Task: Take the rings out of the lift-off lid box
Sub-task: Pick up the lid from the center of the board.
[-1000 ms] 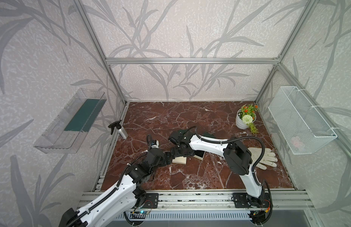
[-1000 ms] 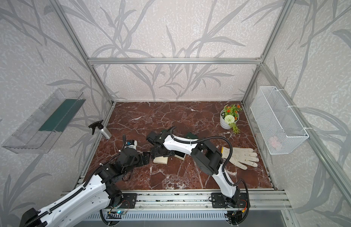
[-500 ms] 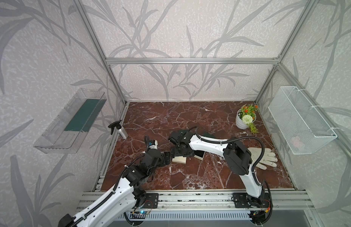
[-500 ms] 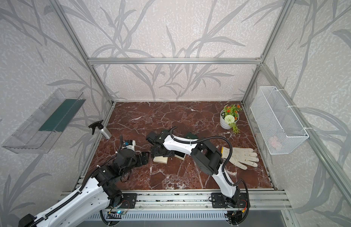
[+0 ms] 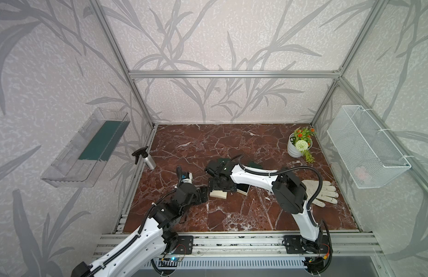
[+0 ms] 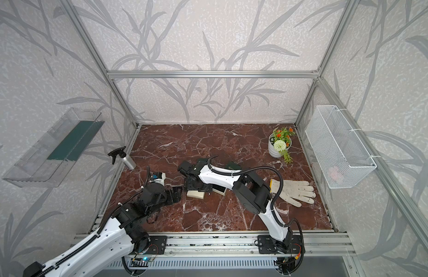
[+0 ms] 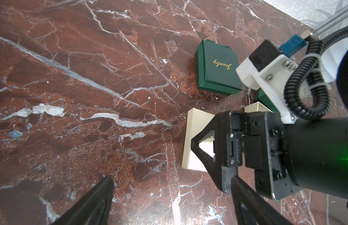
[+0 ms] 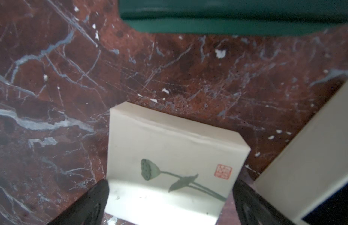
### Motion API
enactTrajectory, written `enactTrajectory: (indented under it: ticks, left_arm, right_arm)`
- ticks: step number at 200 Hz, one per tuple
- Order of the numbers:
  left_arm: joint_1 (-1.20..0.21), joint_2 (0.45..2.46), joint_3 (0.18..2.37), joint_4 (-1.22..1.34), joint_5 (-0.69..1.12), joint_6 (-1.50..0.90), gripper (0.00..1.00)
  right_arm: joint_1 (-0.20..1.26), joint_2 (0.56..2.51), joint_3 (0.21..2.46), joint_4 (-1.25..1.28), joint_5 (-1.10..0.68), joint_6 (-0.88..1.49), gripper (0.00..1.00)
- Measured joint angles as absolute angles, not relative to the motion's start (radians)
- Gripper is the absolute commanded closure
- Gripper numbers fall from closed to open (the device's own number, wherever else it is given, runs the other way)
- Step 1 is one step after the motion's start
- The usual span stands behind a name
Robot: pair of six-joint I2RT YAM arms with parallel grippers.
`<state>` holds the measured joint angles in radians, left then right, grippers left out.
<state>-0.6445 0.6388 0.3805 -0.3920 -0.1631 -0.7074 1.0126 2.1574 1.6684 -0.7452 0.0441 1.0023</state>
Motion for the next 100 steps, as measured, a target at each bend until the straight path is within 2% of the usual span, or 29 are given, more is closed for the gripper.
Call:
enactTrajectory:
  ticks: [100]
  left_arm:
    - [-0.645, 0.606, 0.361, -0.394, -0.155, -0.707, 0.09]
  right_arm:
    - [1.055, 2.157, 1.669, -0.73, 0.034, 1.029, 0.01]
